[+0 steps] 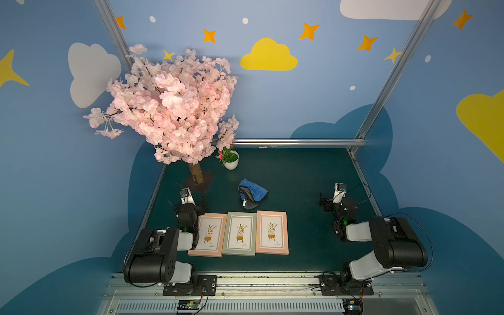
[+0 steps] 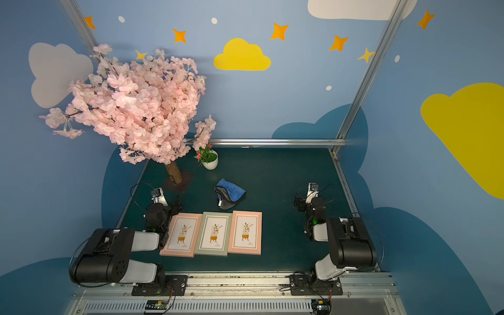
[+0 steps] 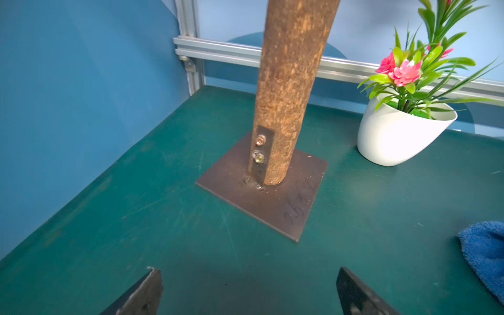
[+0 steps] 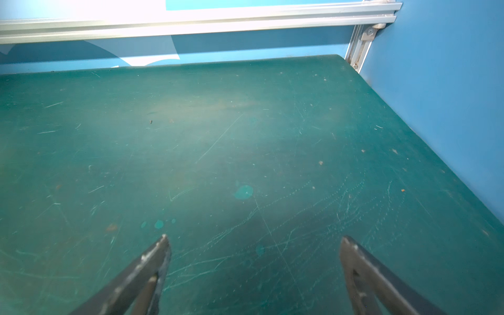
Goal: Wipe the picture frame with a cloth
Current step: Reset both arms
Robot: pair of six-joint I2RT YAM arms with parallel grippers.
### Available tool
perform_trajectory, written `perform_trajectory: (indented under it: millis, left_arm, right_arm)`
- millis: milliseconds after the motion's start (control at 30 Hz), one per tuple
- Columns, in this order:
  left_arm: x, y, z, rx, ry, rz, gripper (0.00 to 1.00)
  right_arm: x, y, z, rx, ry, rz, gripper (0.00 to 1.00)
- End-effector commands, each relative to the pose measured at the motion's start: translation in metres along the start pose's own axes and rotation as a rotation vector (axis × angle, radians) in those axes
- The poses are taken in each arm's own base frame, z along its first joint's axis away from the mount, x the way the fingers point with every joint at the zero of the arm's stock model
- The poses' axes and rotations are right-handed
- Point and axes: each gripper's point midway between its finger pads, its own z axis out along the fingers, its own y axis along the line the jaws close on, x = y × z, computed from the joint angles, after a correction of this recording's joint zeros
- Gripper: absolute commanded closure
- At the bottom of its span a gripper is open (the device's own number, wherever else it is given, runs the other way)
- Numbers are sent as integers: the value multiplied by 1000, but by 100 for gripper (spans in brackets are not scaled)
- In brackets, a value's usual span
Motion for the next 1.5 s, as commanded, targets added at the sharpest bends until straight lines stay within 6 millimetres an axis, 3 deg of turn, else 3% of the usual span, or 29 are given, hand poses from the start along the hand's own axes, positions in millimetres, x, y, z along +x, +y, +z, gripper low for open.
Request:
perform_trajectory:
  millis: [0, 67, 333, 600, 733, 967, 1100, 1467]
  left_arm:
    - [-34, -15, 2, 65, -68, 22, 0]
    - [-43, -26, 0, 120, -59, 64, 0]
    - [-27, -12, -6, 55, 52, 105, 0]
    - [-29, -34, 27, 134, 62, 61, 0]
    - [-22, -32, 38, 115, 43, 64, 0]
    - [-6, -46, 40, 185, 62, 107, 0]
    - [-7, -38, 41, 139, 51, 86, 0]
    - [-8, -39, 40, 141, 35, 92, 0]
  right_arm:
    - [-21, 3, 2, -18, -75, -7, 3]
    - [-20, 4, 3, -20, -64, -8, 3]
    - [-20, 2, 4, -14, -61, -8, 3]
    - [-19, 3, 10, -15, -22, -8, 3]
    - [-19, 3, 11, -14, -17, -8, 3]
    - [-19, 3, 12, -12, -15, -8, 3]
    - [-18, 3, 12, -11, -13, -12, 3]
    - [-19, 3, 11, -8, -16, -12, 3]
